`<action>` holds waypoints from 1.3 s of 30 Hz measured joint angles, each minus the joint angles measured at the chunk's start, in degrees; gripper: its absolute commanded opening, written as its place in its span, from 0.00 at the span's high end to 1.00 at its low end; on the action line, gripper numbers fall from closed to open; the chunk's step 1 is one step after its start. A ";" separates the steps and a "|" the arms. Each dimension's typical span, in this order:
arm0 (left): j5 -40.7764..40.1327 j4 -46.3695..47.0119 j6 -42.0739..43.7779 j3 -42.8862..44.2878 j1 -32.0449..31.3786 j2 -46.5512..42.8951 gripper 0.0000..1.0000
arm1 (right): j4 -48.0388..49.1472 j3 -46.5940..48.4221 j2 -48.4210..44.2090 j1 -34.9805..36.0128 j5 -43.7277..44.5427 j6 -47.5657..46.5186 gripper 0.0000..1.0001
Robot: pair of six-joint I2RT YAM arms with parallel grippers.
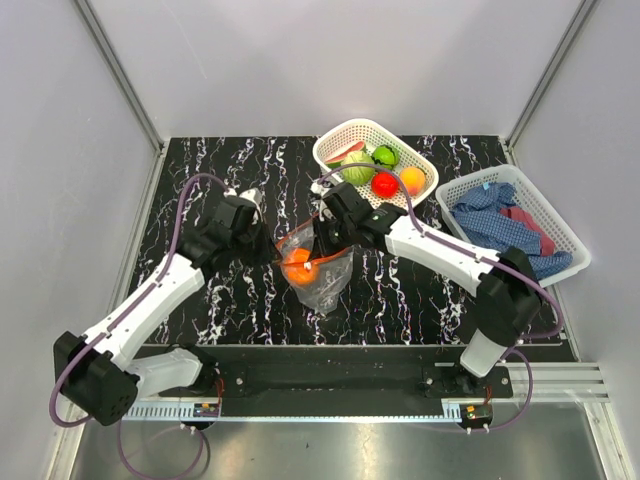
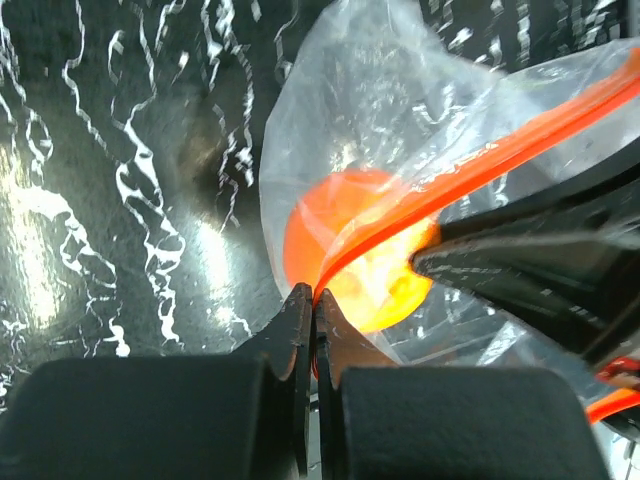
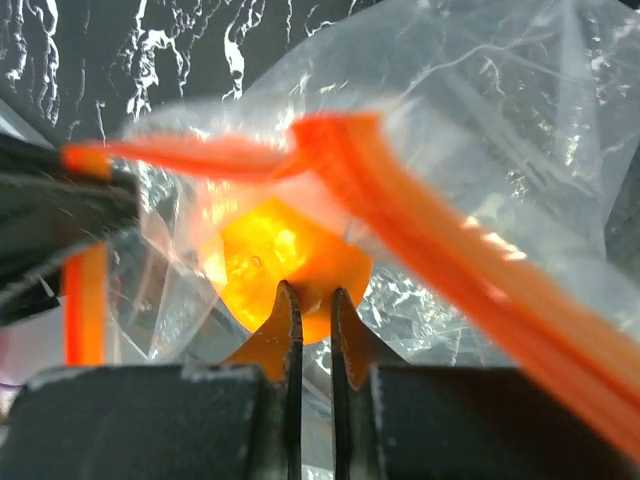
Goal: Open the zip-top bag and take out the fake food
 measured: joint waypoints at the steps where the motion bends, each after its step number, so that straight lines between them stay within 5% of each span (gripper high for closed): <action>1: -0.07 -0.24 0.15 0.74 -0.02 0.02 1.00 | -0.48 0.00 -0.37 0.09 0.48 -0.31 1.00; 15: -2.45 -2.40 0.85 7.91 -9.49 6.36 1.00 | -6.05 14.80 6.71 0.44 6.23 4.24 1.00; 20: -3.78 -3.37 1.22 7.91 -9.42 6.62 1.00 | -4.85 10.45 6.12 0.44 4.79 4.59 0.98; 27: -2.78 -3.50 1.38 7.63 -9.40 7.21 1.00 | -7.80 -4.26 0.87 0.44 3.63 4.52 0.74; 39: 3.65 -1.55 1.33 6.64 -9.40 11.30 1.00 | -9.70 -7.67 -1.66 0.44 3.28 3.48 0.21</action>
